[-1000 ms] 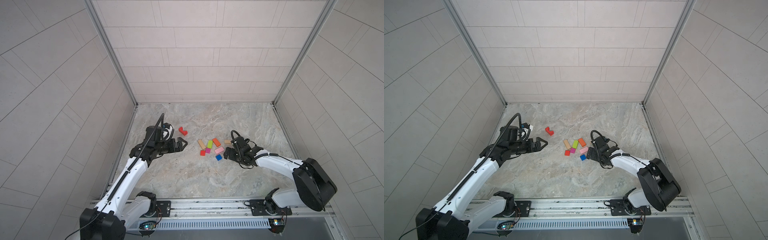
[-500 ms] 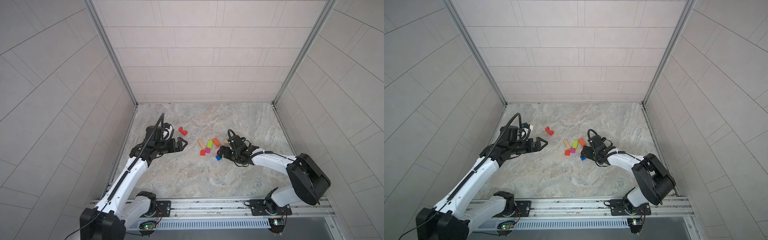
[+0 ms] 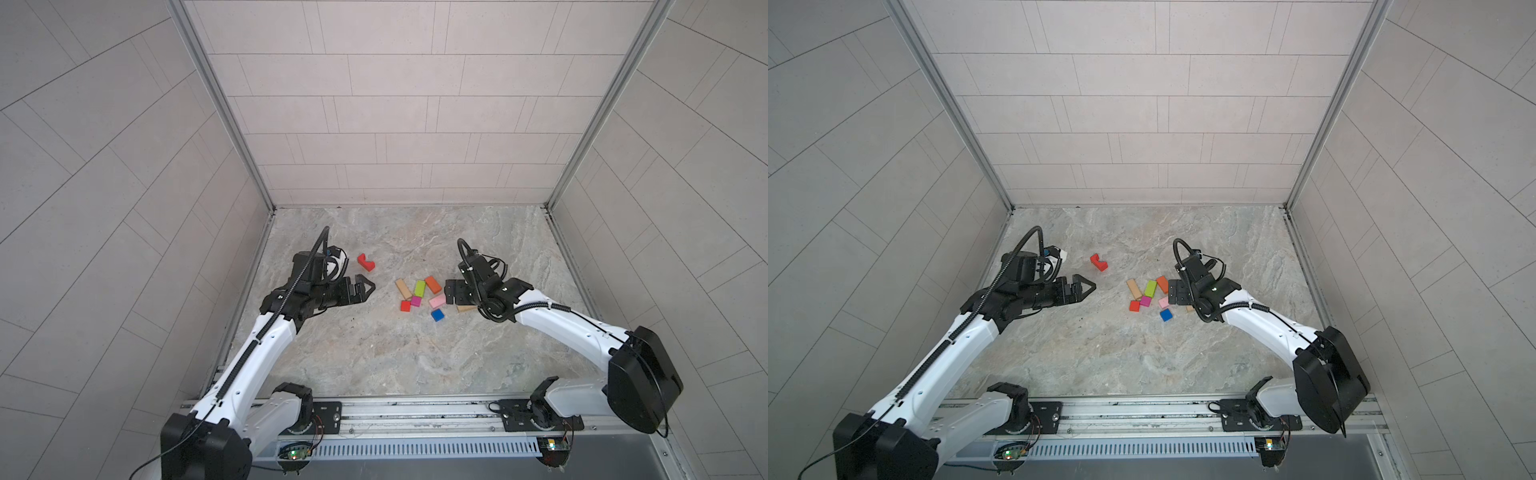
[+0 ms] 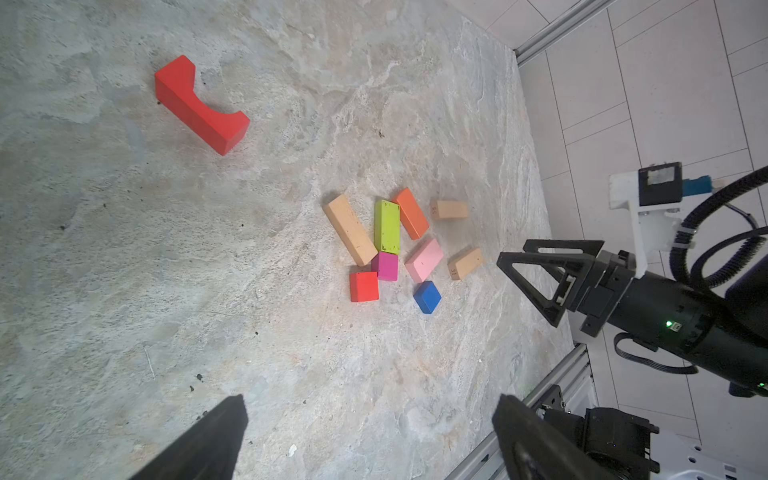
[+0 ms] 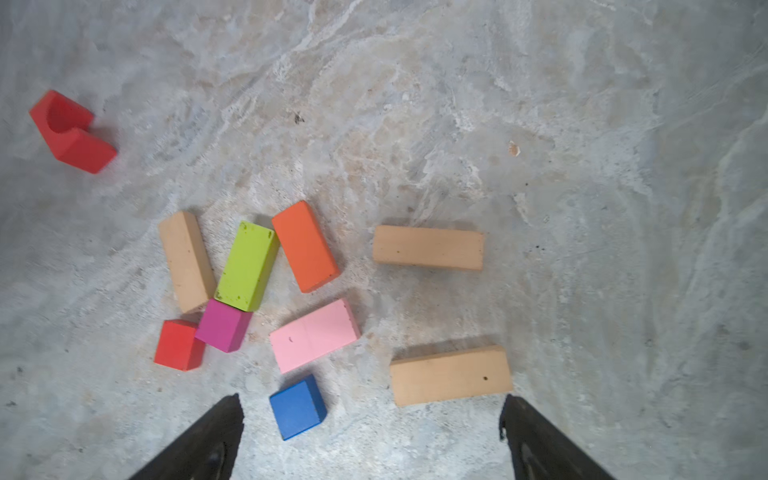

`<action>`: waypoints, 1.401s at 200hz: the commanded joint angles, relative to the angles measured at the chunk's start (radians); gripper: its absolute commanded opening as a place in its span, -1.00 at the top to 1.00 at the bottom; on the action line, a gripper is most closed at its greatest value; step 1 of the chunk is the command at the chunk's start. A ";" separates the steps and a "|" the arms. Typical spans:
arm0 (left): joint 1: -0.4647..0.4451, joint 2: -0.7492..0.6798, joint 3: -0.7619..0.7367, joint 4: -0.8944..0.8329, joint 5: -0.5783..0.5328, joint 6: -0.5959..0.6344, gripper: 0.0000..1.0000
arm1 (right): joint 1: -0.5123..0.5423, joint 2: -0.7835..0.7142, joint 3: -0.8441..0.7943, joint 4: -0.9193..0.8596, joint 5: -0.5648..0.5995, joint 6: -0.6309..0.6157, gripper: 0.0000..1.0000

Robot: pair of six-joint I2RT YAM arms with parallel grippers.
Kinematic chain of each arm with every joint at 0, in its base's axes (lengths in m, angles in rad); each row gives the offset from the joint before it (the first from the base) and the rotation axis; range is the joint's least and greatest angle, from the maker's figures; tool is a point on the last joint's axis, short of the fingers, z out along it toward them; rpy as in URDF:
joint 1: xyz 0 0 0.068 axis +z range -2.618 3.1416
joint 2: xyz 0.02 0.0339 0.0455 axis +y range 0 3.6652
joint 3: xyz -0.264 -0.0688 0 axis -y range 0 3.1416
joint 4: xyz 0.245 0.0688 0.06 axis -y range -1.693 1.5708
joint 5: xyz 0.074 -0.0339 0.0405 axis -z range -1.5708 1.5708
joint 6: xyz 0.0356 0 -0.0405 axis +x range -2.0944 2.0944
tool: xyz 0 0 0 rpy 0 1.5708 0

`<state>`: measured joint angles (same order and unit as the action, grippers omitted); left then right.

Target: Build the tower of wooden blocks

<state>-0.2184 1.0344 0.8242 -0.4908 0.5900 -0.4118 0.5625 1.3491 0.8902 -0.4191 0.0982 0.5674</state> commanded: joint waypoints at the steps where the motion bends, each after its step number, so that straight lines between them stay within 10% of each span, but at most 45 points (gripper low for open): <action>1: 0.000 0.001 -0.011 0.009 0.007 -0.005 -1.00 | -0.023 0.033 0.014 -0.091 0.033 -0.149 -0.99; 280: 0.001 0.004 -0.014 0.012 0.005 -0.003 -0.99 | -0.141 0.354 0.082 -0.122 -0.109 -0.129 -0.52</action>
<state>-0.2184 1.0374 0.8238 -0.4862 0.5949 -0.4149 0.4244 1.6871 0.9722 -0.5381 -0.0330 0.4206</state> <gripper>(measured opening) 0.997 0.783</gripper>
